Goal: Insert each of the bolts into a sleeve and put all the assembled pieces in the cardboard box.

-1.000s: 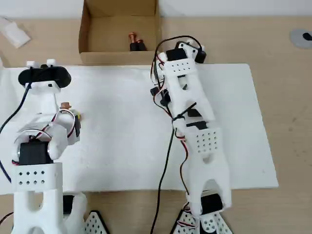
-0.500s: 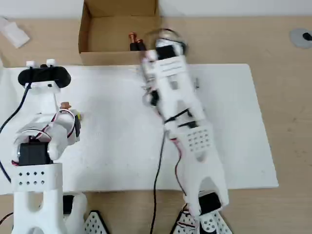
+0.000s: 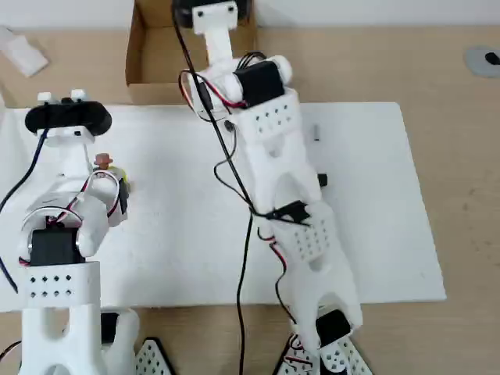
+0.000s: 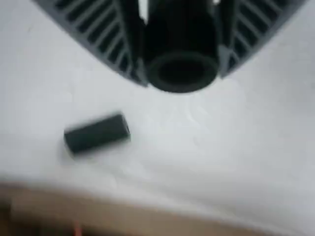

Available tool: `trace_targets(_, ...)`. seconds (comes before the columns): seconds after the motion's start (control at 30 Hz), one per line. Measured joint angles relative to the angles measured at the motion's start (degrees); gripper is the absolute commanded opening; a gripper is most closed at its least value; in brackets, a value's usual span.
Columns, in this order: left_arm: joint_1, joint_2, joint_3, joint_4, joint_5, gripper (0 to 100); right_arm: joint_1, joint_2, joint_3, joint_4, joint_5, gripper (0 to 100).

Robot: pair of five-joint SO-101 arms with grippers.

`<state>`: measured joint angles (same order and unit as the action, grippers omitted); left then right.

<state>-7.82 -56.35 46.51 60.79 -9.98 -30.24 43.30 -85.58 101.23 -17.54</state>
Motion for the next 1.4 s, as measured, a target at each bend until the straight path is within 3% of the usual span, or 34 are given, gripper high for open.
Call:
trace_targets(0.2,-1.6,0.0,0.0,-4.7,0.0,1,-3.3,-8.4,-3.4,0.1,6.8,0.9)
trace_targets(0.73,-2.2,0.0,-4.3,-6.4,3.1,0,-3.3,-21.3,-7.9,0.2,9.6,0.9)
trace_targets(0.97,1.2,0.0,-4.3,-6.4,3.3,0,-3.3,-30.3,-7.3,0.3,12.4,0.9)
trace_targets(1.17,2.7,0.0,-4.3,-6.4,4.7,0,-2.9,-42.3,7.1,0.3,12.4,0.9)
trace_targets(1.4,2.7,0.0,-4.3,-6.2,4.7,0,-3.0,-64.1,41.8,0.1,7.6,0.9)
